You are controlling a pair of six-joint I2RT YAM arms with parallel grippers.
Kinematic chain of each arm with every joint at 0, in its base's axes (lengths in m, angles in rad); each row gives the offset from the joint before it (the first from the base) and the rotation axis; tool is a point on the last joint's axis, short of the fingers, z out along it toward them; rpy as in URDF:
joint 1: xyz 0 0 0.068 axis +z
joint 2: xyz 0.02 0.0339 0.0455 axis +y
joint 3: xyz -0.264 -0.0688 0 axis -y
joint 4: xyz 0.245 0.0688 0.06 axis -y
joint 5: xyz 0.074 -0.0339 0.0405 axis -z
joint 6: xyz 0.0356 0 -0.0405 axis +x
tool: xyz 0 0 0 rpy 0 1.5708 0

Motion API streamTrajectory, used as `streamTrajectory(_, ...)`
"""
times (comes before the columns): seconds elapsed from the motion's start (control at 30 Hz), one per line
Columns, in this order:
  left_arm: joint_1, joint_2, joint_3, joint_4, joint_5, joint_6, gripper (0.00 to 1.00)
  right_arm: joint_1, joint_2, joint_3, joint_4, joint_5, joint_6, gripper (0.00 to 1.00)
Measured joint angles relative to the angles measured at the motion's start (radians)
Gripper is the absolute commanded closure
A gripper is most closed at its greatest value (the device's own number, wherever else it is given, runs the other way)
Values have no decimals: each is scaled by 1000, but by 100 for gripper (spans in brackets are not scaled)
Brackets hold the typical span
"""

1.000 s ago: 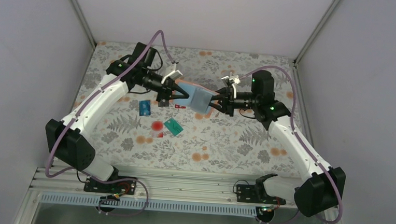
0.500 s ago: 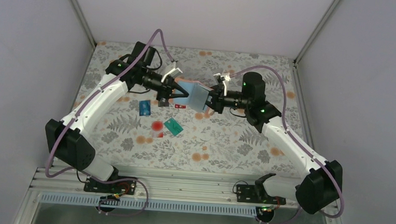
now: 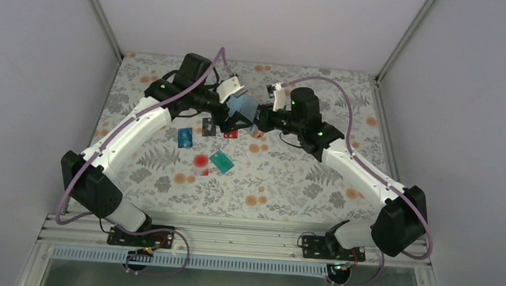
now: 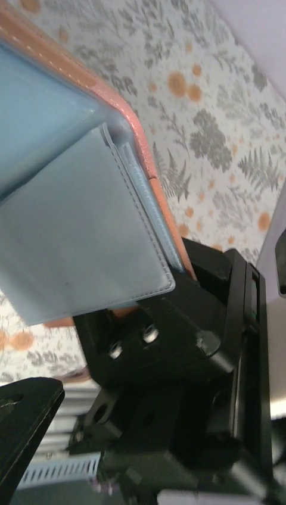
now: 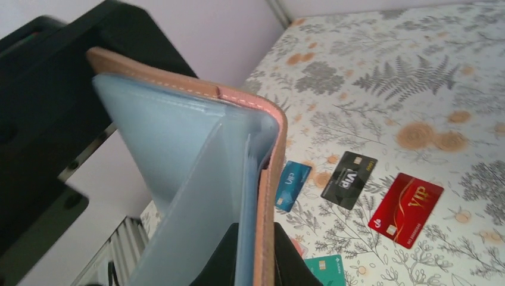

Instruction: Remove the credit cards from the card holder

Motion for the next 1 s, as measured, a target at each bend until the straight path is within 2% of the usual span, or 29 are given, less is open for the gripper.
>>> streamTrajectory(0.27,-47,23,14,28,-257,-28,0,51,36,61,-65,195,79,96)
streamTrajectory(0.57,-19,46,38,29,-487,-43,0,50,49,69,-92,215,75,96)
streamTrajectory(0.7,75,42,21,56,-545,-43,0,34,21,69,-92,161,64,96)
streamTrajectory(0.83,259,42,3,81,-566,-44,0,5,-12,69,-109,140,45,96)
streamTrajectory(0.9,353,42,2,88,-562,-44,0,-10,-19,69,-124,154,34,96)
streamTrajectory(1.0,427,30,4,87,-544,-39,0,-19,-12,77,-170,205,13,96)
